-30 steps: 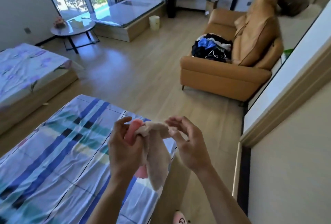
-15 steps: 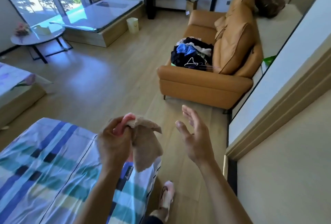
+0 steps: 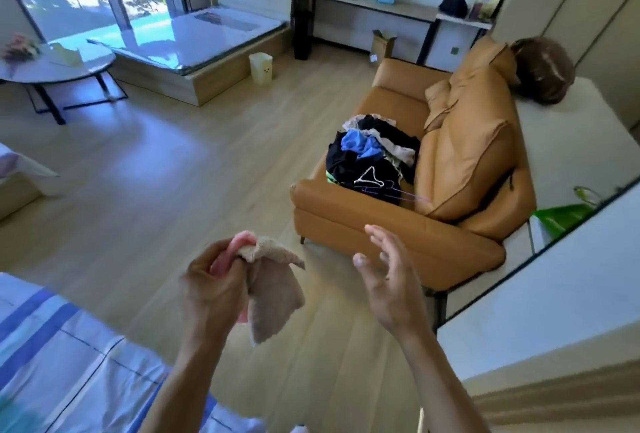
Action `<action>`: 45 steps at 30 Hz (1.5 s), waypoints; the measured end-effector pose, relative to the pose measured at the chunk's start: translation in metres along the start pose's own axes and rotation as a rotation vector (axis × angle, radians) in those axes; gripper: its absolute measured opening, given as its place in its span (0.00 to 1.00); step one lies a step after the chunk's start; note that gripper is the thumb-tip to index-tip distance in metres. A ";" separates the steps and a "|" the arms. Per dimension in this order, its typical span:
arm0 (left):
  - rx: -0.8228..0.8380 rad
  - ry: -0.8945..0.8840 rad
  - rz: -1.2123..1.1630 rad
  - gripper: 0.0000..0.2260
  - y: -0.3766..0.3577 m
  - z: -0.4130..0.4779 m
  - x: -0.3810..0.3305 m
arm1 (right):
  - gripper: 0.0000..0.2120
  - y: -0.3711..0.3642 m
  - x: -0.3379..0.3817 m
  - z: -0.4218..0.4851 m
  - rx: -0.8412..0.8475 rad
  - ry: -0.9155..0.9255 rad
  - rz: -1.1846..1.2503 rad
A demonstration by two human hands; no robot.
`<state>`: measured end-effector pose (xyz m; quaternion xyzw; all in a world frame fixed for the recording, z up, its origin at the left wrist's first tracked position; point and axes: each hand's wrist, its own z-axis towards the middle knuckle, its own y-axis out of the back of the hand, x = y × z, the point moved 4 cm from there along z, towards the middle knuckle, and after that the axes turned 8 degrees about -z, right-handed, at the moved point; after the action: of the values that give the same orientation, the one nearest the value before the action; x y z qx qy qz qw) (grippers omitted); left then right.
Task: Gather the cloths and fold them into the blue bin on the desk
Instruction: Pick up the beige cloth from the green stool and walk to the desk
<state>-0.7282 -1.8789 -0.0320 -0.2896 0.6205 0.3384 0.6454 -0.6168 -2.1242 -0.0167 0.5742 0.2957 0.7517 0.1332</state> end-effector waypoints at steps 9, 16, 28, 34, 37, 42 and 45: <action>-0.130 -0.049 0.062 0.13 -0.106 0.143 -0.002 | 0.29 -0.042 -0.031 0.214 0.086 0.102 0.020; -0.220 -0.077 0.094 0.20 -0.163 0.246 -0.021 | 0.27 -0.083 -0.026 0.373 0.219 0.105 0.120; -0.273 -0.115 0.082 0.13 -0.201 0.483 -0.017 | 0.26 -0.212 -0.009 0.597 0.277 0.047 0.229; -0.178 -0.139 0.088 0.13 -0.212 0.635 -0.001 | 0.23 -0.295 0.012 0.711 0.207 -0.023 0.275; -0.094 -0.151 0.083 0.14 -0.224 0.711 -0.001 | 0.23 -0.320 0.028 0.762 0.146 -0.060 0.290; -0.015 -0.173 0.068 0.16 -0.256 0.831 -0.006 | 0.24 -0.353 0.050 0.846 0.084 -0.083 0.272; 0.031 -0.187 0.049 0.14 -0.284 0.902 -0.002 | 0.24 -0.374 0.054 0.906 0.035 -0.098 0.272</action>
<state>0.0441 -1.3344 0.0132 -0.2313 0.5695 0.3702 0.6965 0.1683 -1.5357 -0.0480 0.6472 0.2213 0.7287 0.0344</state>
